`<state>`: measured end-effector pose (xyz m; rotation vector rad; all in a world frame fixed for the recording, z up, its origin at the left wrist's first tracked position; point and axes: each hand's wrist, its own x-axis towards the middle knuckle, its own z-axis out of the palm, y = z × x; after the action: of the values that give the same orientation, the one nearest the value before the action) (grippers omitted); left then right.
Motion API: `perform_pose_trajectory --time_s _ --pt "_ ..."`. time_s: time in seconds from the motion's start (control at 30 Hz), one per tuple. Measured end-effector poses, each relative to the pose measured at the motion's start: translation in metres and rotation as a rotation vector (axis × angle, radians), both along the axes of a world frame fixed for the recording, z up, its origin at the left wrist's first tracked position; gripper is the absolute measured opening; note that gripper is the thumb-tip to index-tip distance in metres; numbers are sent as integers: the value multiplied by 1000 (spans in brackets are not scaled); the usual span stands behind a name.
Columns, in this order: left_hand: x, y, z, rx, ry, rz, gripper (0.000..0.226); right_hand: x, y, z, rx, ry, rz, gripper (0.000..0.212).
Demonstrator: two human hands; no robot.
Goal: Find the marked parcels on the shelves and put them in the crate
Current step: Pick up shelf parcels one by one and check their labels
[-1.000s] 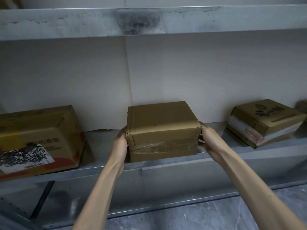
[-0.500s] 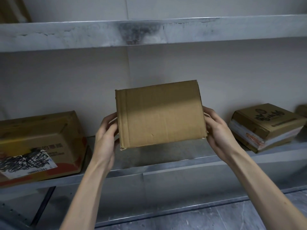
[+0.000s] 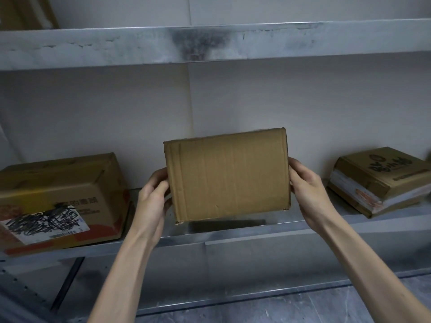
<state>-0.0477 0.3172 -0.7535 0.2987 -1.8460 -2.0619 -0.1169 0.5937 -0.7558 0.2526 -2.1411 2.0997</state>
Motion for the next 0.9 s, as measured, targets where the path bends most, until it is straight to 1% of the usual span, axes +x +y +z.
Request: perform_pose_trajectory --time_s 0.13,0.27,0.33,0.43,0.47,0.5,0.57,0.67,0.8,0.9 --pt "5 -2 14 -4 54 -8 28 1 1 18 -14 41 4 31" --pt "7 -4 28 19 117 10 28 2 1 29 -93 86 3 23" --pt "8 -4 32 20 145 26 26 2 1 28 -117 113 -3 19" --pt "9 -4 31 -8 181 35 18 1 1 18 -151 96 -1 11" --pt "9 -3 29 -19 183 35 18 1 1 13 -157 84 4 16" --pt "9 -3 26 -25 176 38 19 1 1 9 -154 72 10 25" --pt "10 -3 20 -20 141 36 26 4 0 0 -98 47 35 37" --pt "13 -6 12 -20 67 11 34 7 -2 -11 22 3 59 35" --pt "15 -8 8 -59 27 -4 27 8 -6 -13 40 -1 46 33" --pt "16 -9 11 -71 32 -3 28 10 -8 -4 68 21 56 36"
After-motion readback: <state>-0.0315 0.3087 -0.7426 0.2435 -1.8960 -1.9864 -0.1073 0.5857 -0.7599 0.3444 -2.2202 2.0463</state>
